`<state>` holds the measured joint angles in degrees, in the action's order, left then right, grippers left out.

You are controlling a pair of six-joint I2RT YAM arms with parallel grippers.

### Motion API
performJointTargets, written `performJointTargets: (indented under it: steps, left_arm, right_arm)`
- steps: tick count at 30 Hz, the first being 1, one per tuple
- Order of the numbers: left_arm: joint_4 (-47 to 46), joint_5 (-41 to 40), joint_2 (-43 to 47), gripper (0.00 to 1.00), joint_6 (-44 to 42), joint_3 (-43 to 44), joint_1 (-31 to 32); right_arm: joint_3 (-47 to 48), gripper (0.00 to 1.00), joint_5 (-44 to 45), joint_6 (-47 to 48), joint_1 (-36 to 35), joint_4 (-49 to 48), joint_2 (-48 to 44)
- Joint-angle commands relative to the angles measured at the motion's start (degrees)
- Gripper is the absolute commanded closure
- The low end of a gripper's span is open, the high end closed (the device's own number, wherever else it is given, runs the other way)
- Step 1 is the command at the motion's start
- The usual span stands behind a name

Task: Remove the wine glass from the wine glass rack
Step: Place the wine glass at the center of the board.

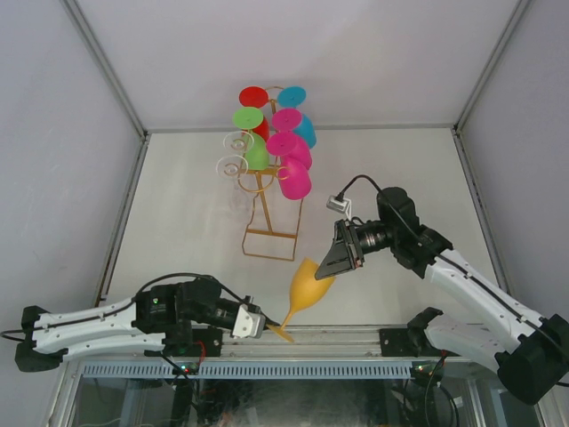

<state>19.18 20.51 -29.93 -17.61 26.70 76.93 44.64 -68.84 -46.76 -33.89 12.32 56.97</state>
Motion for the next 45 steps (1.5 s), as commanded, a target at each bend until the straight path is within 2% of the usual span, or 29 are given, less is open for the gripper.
performJointTargets:
  steps: [1,4,17,23,28,31,32,34,38,40,41,42,45]
  left_arm:
    - [0.87,-5.17,0.08,1.00,2.10,0.69,-0.68]
    - [0.93,-5.04,-0.32,1.00,1.79,0.84,-0.70]
    - [1.73,-6.87,-1.53,1.00,-0.16,3.06,-0.71]
    - [2.06,-7.05,-1.85,1.00,1.23,2.95,-0.67]
    - [2.09,-7.68,-2.01,0.99,1.84,3.16,-0.70]
    - [2.21,-7.46,-1.99,0.91,2.52,3.20,-0.66]
    - [2.35,-6.72,-1.83,0.86,2.57,3.31,-0.68]
    - [2.23,-6.16,-1.32,0.66,3.26,3.65,-0.70]
    - [2.16,-5.51,0.04,0.37,4.17,3.39,-0.72]
    - [2.05,-6.12,0.53,0.22,4.47,2.84,-0.71]
    - [1.71,-6.88,0.93,0.08,4.88,2.53,-0.66]
    - [1.02,-7.95,1.33,0.01,5.63,2.09,-0.65]
    - [-4.45,-12.69,2.61,0.00,8.86,0.19,-0.72]
  right_arm:
    - [1.58,0.55,1.59,-5.06,-1.46,-3.92,-2.37]
    - [0.05,0.58,1.45,-8.43,-1.47,-8.58,-3.50]
    - [-0.60,0.76,2.86,-6.46,-2.12,-4.91,-5.72]
    - [-1.06,1.00,3.87,-6.14,-2.85,-5.92,-6.74]
    - [-1.06,1.00,7.00,-3.66,-2.88,-3.77,-8.75]
    - [-1.05,1.00,8.65,-2.12,-2.85,-2.70,-9.67]
    - [-1.03,1.00,9.36,-1.39,-2.85,-2.29,-10.01]
    - [-1.05,1.00,10.89,0.17,-2.81,-1.14,-10.85]
    - [-0.70,1.00,16.44,3.10,-2.75,3.36,-13.34]
    - [-0.36,1.00,21.33,5.92,-2.65,8.26,-15.05]
    - [0.28,1.00,24.69,7.40,-2.59,11.34,-15.93]
    - [0.92,1.00,28.10,8.84,-2.59,15.22,-16.69]
    - [3.82,1.00,36.88,13.17,-2.59,22.83,-18.47]
